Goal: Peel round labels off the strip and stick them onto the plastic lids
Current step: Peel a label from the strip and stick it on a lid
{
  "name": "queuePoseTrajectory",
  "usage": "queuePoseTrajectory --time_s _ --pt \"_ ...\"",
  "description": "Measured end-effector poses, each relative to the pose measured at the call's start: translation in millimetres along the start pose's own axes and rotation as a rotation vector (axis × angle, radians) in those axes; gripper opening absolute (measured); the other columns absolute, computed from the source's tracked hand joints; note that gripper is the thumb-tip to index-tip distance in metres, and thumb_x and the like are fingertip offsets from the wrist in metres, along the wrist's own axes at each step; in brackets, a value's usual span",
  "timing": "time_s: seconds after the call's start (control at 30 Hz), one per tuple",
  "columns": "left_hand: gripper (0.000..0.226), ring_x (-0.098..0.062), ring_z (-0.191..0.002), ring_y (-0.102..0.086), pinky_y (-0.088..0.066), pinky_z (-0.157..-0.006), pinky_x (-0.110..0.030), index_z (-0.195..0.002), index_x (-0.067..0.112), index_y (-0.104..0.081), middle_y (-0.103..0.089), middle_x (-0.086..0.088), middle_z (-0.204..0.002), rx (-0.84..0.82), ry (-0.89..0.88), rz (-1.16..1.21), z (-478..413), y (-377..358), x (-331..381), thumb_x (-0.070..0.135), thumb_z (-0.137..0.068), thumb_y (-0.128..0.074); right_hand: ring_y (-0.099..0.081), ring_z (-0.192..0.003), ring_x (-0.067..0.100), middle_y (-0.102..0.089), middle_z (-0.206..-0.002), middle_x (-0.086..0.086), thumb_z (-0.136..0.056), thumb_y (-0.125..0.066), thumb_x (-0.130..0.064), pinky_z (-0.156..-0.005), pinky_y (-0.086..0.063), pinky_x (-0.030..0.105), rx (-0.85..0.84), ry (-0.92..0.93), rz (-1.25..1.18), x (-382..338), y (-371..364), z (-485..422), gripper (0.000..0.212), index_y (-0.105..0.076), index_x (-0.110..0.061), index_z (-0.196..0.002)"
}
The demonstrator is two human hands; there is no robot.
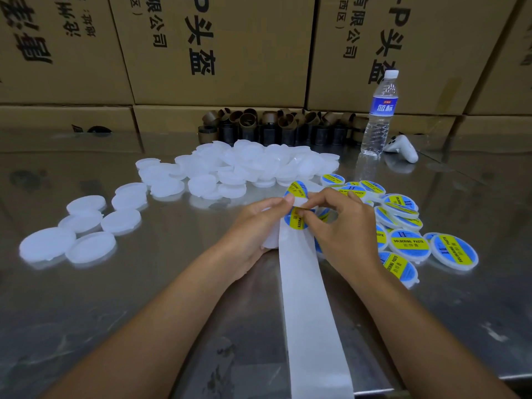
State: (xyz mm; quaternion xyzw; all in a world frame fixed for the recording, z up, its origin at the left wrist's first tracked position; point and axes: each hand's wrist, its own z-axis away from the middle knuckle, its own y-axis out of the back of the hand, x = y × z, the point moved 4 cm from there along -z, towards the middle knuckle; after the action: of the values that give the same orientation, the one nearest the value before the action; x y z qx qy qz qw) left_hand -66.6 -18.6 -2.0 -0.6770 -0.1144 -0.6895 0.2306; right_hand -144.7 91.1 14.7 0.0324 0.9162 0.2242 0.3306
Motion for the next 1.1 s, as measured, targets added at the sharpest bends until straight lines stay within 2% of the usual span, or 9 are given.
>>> queuePoseTrajectory --time_s 0.23,0.3,0.4,0.53,0.63,0.73,0.87,0.97,1.1 --pt "0.025 -0.028 -0.085 -0.065 -0.054 -0.082 -0.039 -0.105 -0.001 -0.064 -0.068 -0.023 -0.105 0.155 -0.028 -0.023 -1.6 7.7 1.8 0.021 -0.095 -0.058 -0.050 -0.110 0.005 -0.057 -0.112 -0.006 -0.085 -0.068 -0.029 -0.084 -0.031 0.004 -0.129 -0.011 -0.113 -6.1 -4.5 -0.1 0.021 -0.059 -0.030 -0.066" --pt "0.020 -0.028 -0.083 -0.064 -0.053 -0.080 -0.038 -0.100 0.003 -0.064 -0.069 -0.023 -0.104 0.186 -0.044 -0.053 -1.2 8.0 2.1 0.021 -0.095 -0.058 -0.049 -0.115 0.007 -0.054 -0.114 -0.008 -0.090 -0.059 -0.033 -0.088 -0.034 0.008 -0.160 -0.096 -0.223 -6.0 -6.1 -0.6 0.030 -0.056 -0.034 -0.060" --pt "0.020 -0.028 -0.086 -0.063 -0.053 -0.084 -0.040 -0.102 0.003 -0.064 -0.067 -0.024 -0.110 0.235 -0.034 -0.048 -1.3 8.5 0.8 0.021 -0.094 -0.061 -0.055 -0.102 0.004 -0.054 -0.103 -0.014 -0.095 -0.051 -0.031 -0.084 -0.048 0.033 -0.137 -0.188 -0.377 -3.5 -6.1 -2.3 0.040 -0.058 -0.026 -0.056" --pt "0.016 -0.022 -0.083 -0.062 -0.053 -0.080 -0.034 -0.099 0.006 -0.065 -0.069 -0.019 -0.107 0.252 -0.036 -0.022 -3.1 10.6 -1.4 0.020 -0.092 -0.062 -0.048 -0.066 -0.004 -0.049 -0.077 -0.006 -0.099 -0.044 -0.029 -0.067 -0.038 0.011 0.059 -0.279 -0.534 2.9 1.4 -7.1 0.039 -0.060 -0.005 -0.072" --pt "0.013 -0.019 -0.074 -0.063 -0.054 -0.063 -0.025 -0.097 0.008 -0.064 -0.069 -0.010 -0.090 0.280 -0.054 0.021 -4.0 13.5 -1.8 0.019 -0.091 -0.065 -0.049 -0.069 -0.001 -0.053 -0.080 0.007 -0.098 -0.047 -0.030 -0.067 -0.039 0.011 0.164 -0.332 -0.569 8.2 8.5 -9.3 0.037 -0.059 -0.004 -0.075" --pt "0.015 -0.016 -0.064 -0.061 -0.054 -0.059 -0.026 -0.095 0.008 -0.059 -0.064 -0.005 -0.073 0.353 -0.069 0.077 -6.0 19.6 -0.9 0.021 -0.092 -0.064 -0.053 -0.071 -0.006 -0.058 -0.078 -0.009 -0.092 -0.057 -0.012 -0.068 -0.040 0.008 0.114 -0.249 -0.578 0.5 8.8 -9.8 0.016 -0.058 -0.018 -0.078" --pt "0.017 -0.013 -0.066 -0.060 -0.053 -0.058 -0.023 -0.090 0.012 -0.055 -0.062 -0.004 -0.079 0.449 -0.091 0.198 -9.9 28.6 4.3 0.028 -0.095 -0.058 -0.063 -0.090 0.005 -0.061 -0.096 -0.008 -0.085 -0.060 0.003 -0.084 -0.048 0.026 0.008 -0.188 -0.564 -4.2 4.3 -7.8 0.034 -0.055 -0.030 -0.087" --pt "0.028 -0.020 -0.067 -0.066 -0.056 -0.059 -0.027 -0.087 0.009 -0.056 -0.068 -0.009 -0.076 0.288 -0.053 0.443 -8.4 22.4 7.6 0.032 -0.099 -0.046 -0.062 -0.100 0.005 -0.059 -0.100 -0.015 -0.085 -0.059 0.004 -0.089 -0.048 0.030 0.000 -0.194 -0.571 -4.9 4.8 -7.4 0.038 -0.055 -0.034 -0.087" --pt "0.035 -0.025 -0.061 -0.070 -0.059 -0.057 -0.032 -0.089 0.000 -0.056 -0.072 -0.015 -0.072 0.056 -0.014 0.604 -3.5 10.2 9.0 0.023 -0.098 -0.031 -0.064 -0.098 0.008 -0.059 -0.101 -0.010 -0.087 -0.058 0.005 -0.082 -0.049 0.019 -0.001 -0.173 -0.622 -5.6 4.9 -8.3 0.037 -0.055 -0.032 -0.089"
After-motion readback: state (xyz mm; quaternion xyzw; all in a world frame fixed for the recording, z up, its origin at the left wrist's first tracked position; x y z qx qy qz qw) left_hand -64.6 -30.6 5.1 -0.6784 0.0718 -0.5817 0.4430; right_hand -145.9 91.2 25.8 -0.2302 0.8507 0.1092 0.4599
